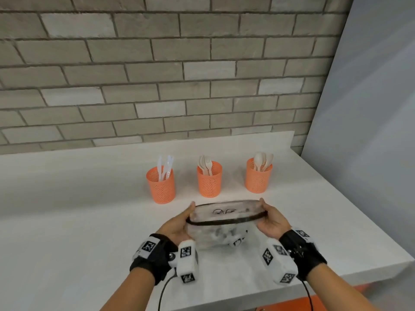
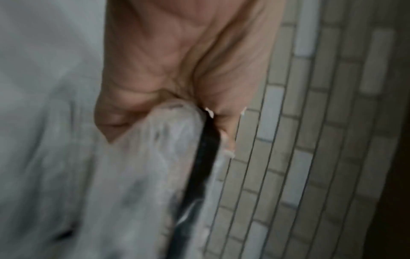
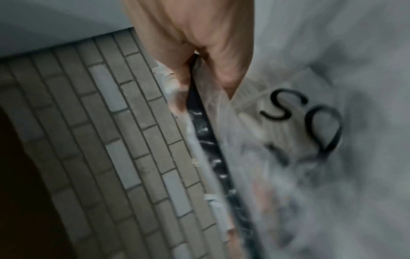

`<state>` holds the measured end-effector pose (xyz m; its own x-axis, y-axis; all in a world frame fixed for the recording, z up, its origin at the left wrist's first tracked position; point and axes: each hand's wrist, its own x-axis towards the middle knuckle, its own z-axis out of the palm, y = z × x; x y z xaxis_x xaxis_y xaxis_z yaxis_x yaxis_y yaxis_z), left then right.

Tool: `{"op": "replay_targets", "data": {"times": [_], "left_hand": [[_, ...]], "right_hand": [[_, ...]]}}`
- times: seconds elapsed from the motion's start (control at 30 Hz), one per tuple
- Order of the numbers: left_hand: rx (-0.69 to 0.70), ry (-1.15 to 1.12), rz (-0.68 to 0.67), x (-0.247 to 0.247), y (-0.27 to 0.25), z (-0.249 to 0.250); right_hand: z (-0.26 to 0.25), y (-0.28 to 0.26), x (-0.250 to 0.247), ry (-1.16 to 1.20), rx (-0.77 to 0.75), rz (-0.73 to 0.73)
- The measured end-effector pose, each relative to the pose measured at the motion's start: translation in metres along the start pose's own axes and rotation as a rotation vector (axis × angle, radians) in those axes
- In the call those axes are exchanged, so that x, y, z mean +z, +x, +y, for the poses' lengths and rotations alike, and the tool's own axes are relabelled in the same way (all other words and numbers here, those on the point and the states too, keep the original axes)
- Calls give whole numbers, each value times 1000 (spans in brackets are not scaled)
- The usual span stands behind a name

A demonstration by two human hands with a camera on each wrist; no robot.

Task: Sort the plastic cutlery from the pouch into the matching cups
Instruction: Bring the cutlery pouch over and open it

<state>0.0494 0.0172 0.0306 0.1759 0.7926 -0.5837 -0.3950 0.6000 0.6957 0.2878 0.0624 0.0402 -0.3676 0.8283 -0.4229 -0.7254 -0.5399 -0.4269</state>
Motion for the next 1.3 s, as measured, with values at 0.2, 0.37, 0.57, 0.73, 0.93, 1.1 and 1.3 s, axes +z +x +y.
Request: {"op": "replay_targets", "data": {"times": [0.2,0.37,0.57,0.73,0.93,1.1,1.3], "left_hand": [[77,-526,36,-5,10,-2],[177,-266,139,-3,29,-18],[314,844,102,-4,23,-22],[248,557,124,-3,17,-16],[107,-273,-119,4,19,-19],[69,-389,97,-8,37,-25],[353,67,618,-11,34,-22]], "right_hand": [[13,-12,-17,-1269,3,-11],[-2,-5,-9,-1296,1,41],[-22,12,-15,-613,44,189],[-29,6,-8,-428,149,56],[2,21,-8,-249,119,103],[2,31,-20,-289,95,102],[-8,21,-19,-815,-156,230]]}}
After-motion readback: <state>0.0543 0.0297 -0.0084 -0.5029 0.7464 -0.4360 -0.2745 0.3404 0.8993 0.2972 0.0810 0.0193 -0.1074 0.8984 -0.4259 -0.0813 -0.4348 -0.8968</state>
